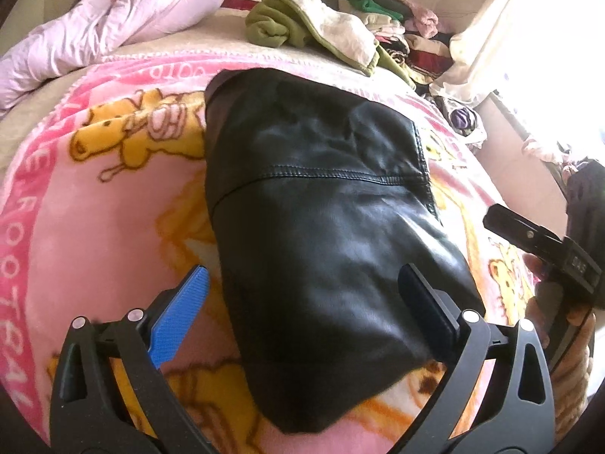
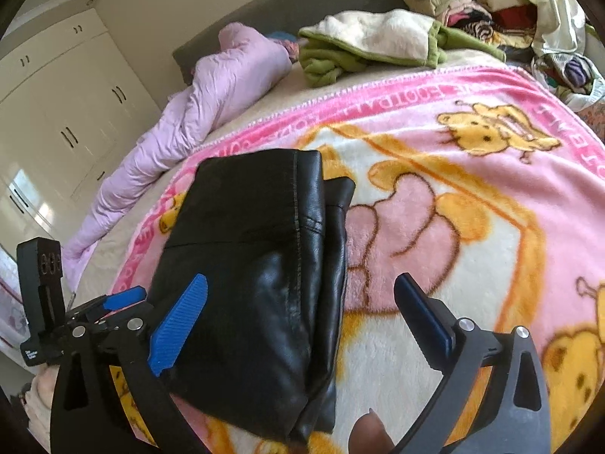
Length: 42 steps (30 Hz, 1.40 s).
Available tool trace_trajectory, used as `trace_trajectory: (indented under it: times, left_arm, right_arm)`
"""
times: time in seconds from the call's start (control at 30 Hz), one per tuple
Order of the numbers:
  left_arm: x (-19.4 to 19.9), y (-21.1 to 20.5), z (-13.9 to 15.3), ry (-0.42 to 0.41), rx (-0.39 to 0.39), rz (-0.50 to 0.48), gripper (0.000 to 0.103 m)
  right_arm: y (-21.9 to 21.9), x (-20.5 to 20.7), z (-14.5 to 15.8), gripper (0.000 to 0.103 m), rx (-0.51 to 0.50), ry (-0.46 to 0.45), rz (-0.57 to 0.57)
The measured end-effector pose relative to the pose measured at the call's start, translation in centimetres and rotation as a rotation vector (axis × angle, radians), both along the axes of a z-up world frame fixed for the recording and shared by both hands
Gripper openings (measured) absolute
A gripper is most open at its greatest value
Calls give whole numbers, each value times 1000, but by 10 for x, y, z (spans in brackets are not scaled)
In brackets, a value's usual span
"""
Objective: Fold large clothes
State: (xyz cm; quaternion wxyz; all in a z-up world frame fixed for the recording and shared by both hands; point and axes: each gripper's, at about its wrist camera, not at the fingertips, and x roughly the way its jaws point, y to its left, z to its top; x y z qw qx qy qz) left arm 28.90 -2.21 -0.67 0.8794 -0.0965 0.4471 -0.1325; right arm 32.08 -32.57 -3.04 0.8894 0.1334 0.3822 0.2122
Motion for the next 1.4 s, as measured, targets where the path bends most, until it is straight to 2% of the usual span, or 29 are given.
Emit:
trace_trajectory:
  times: [0.17,0.43,0.63,0.8,0.9,1.1,1.27,1.4]
  left_arm:
    - [-24,0,12,-39,28,-3,93]
    - [-82,4,24,-114,17,9,93]
    - [-130,10,17,-143,2,42,93]
    - [-159,18,12,-176,14,73,93]
    - [-170,21,9,-183,25,85,93]
    - [-184,24,-4,-187,24,99,94]
    - [-189,19,-10,-195,91,98,93]
    - [-189,18,-11,-198,107,110,93]
  right_arm:
    - [0,-33,16,99,-3,-66,-21]
    - [1,-90,29,99,10,-135,-38]
    - [13,-153,18,99,-75,-209,-82]
    - [20,-185,4,99,-56,-209,-92]
    - [24,-203,-2,99,-97,-239,-118]
    - [25,-218,-12,99,-124,-246,-138]
    - [22,-222,-20,99,-133,-232,-140]
    - [22,-223,-21,99,-145,-229,-140]
